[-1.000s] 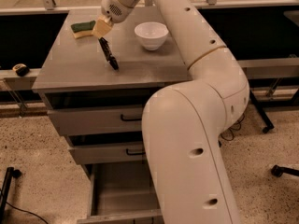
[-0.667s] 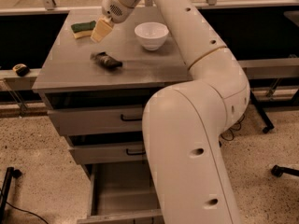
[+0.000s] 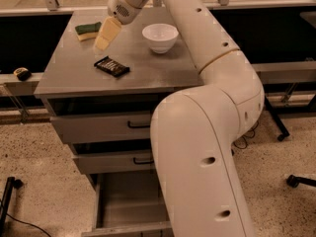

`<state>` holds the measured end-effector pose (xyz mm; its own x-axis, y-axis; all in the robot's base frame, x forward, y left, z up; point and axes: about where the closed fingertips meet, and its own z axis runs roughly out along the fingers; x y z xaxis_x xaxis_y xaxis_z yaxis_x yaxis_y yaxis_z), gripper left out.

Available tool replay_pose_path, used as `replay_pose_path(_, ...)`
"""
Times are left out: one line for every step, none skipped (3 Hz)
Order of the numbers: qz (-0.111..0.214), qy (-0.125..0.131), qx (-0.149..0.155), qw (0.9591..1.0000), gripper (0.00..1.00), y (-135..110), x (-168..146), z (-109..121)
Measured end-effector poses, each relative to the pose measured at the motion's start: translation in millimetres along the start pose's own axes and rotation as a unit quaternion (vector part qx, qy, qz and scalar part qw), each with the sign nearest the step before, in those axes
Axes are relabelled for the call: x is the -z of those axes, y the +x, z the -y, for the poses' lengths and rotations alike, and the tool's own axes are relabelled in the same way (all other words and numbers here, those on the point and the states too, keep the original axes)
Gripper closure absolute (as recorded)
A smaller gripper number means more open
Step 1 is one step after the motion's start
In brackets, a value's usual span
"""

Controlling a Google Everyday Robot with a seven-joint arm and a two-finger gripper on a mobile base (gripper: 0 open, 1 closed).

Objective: Place rxbar chocolate into bottom drawer

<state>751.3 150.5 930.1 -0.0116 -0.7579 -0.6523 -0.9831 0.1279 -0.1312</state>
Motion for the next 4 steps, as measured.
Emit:
replay_pose_path(0.006, -0.008, -0.038, 0.9992, 0.0, 7.6, -1.6, 0.9)
replay_pose_path(0.012, -0.018, -0.088, 0.9959, 0.0, 28.1, -20.8, -4.2)
replay_pose_path(-0.004, -0.02, -0.096, 0.9952, 0.0, 51.7, -48.6, -17.8)
replay_pose_path(-0.025, -0.013, -0.097, 0.9949, 0.19, 76.1, -65.0, -30.7)
